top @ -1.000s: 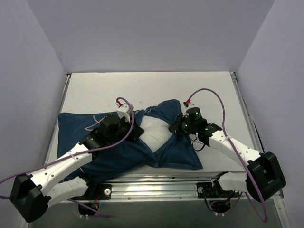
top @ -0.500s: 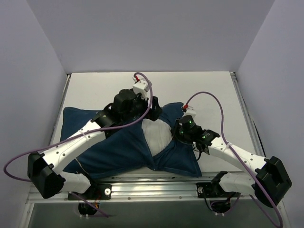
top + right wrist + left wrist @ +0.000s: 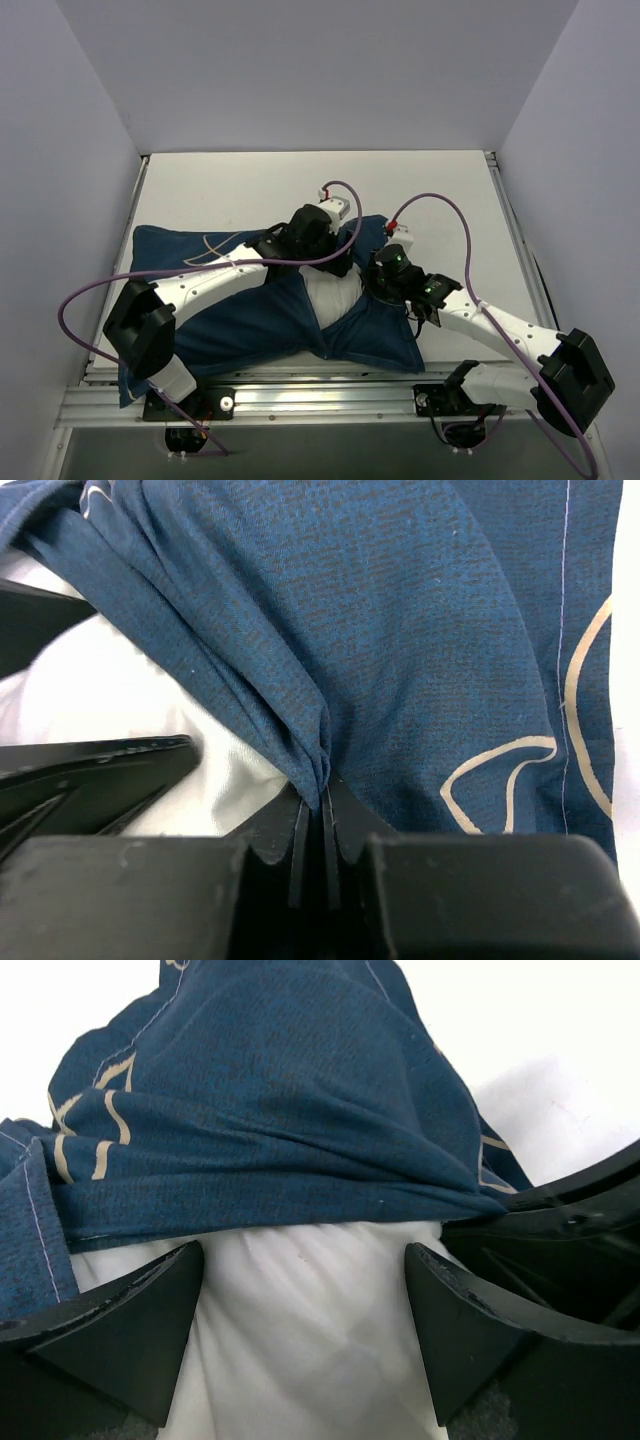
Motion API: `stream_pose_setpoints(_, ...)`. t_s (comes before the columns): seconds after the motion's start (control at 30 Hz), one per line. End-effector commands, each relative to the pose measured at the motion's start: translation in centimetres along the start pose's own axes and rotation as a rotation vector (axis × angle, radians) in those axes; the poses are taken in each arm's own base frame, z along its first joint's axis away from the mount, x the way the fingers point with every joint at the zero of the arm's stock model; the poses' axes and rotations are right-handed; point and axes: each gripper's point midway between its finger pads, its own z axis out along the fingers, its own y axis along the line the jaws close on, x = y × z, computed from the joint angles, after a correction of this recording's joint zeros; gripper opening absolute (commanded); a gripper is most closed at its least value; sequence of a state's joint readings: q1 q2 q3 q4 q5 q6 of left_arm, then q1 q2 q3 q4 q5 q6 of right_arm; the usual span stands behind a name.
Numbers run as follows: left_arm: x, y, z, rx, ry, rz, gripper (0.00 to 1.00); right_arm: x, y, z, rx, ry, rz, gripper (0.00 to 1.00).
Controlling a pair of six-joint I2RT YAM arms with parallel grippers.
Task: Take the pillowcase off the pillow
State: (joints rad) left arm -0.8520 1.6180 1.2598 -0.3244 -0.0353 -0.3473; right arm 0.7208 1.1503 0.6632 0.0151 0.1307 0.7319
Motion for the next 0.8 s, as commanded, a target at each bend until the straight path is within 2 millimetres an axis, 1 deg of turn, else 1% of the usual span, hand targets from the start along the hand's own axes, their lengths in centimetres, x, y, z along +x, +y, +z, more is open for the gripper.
stream_pose_setpoints(0.0, 2.3, 0.5, -0.1, -0.016, 0.036, -0.045, 0.90, -1.2, -0.4, 0.1, 0.034, -0.057, 0.021, 0.00)
stream_pose_setpoints(0.1, 3.8, 1.5, 0.3, -0.055, 0.055, -0.055, 0.90, -0.9, -0.2, 0.5, 0.027, -0.048, 0.015, 0.00)
stream_pose_setpoints(0.13, 4.3, 2.0, 0.8, -0.080, 0.063, -0.056, 0.90, -0.8, 0.0, 0.6, 0.020, -0.044, 0.008, 0.00)
stream_pose_setpoints(0.23, 5.3, 2.6, 1.6, -0.113, 0.073, -0.073, 0.87, -0.5, 1.2, 0.8, -0.042, -0.018, -0.021, 0.00)
stream_pose_setpoints(0.27, 5.5, 2.4, 1.8, -0.109, 0.066, -0.081, 0.79, -0.5, 1.6, 0.7, -0.057, -0.016, -0.032, 0.02)
stream_pose_setpoints(0.3, 5.9, 2.3, 2.2, -0.099, 0.055, -0.082, 0.73, -0.7, 1.8, 0.5, -0.064, -0.018, -0.039, 0.03)
stream_pose_setpoints(0.33, 5.9, 2.1, 2.2, -0.091, 0.044, -0.082, 0.66, -0.9, 1.9, 0.4, -0.066, -0.025, -0.045, 0.05)
stream_pose_setpoints(0.37, 6.1, 2.0, 2.2, -0.086, 0.040, -0.085, 0.58, -1.5, 2.0, 0.2, -0.062, -0.036, -0.062, 0.07)
stream_pose_setpoints(0.4, 6.5, 2.0, 2.2, -0.082, 0.038, -0.084, 0.41, -1.9, 1.9, 0.1, -0.050, -0.049, -0.073, 0.09)
stream_pose_setpoints(0.47, 6.9, 1.7, 2.1, -0.070, 0.036, -0.071, 0.24, -3.2, 2.1, -0.2, -0.040, -0.073, -0.111, 0.12)
stream_pose_setpoints(0.5, 7.3, 1.6, 1.8, -0.068, 0.038, -0.064, 0.08, -3.6, 2.1, -0.2, -0.032, -0.083, -0.124, 0.13)
stream_pose_setpoints(0.53, 7.6, 1.5, 1.7, -0.064, 0.038, -0.045, 0.03, -4.1, 2.1, -0.2, -0.022, -0.089, -0.131, 0.14)
stream_pose_setpoints(0.57, 7.7, 1.3, 1.5, -0.063, 0.034, -0.033, 0.02, -4.3, 1.9, 0.1, -0.006, -0.082, -0.141, 0.16)
stream_pose_setpoints(0.6, 7.9, 0.9, 1.3, -0.057, 0.032, -0.023, 0.02, -5.3, 2.3, 0.1, -0.009, -0.099, -0.152, 0.18)
stream_pose_setpoints(0.67, 8.2, 0.7, 0.7, -0.045, 0.026, -0.018, 0.02, -5.8, 2.1, 0.8, 0.015, -0.098, -0.161, 0.20)
stream_pose_setpoints(0.7, 8.1, 0.1, 0.3, -0.029, 0.017, -0.011, 0.02, -6.6, 2.2, 0.9, 0.018, -0.108, -0.167, 0.21)
stream_pose_setpoints(0.73, 8.4, 0.1, 0.1, -0.031, 0.019, -0.008, 0.02, -6.9, 2.2, 1.3, 0.024, -0.113, -0.169, 0.21)
stream_pose_setpoints(0.77, 8.5, 0.0, 0.0, -0.029, 0.018, -0.005, 0.02, -6.7, 2.0, 2.0, 0.037, -0.100, -0.176, 0.22)
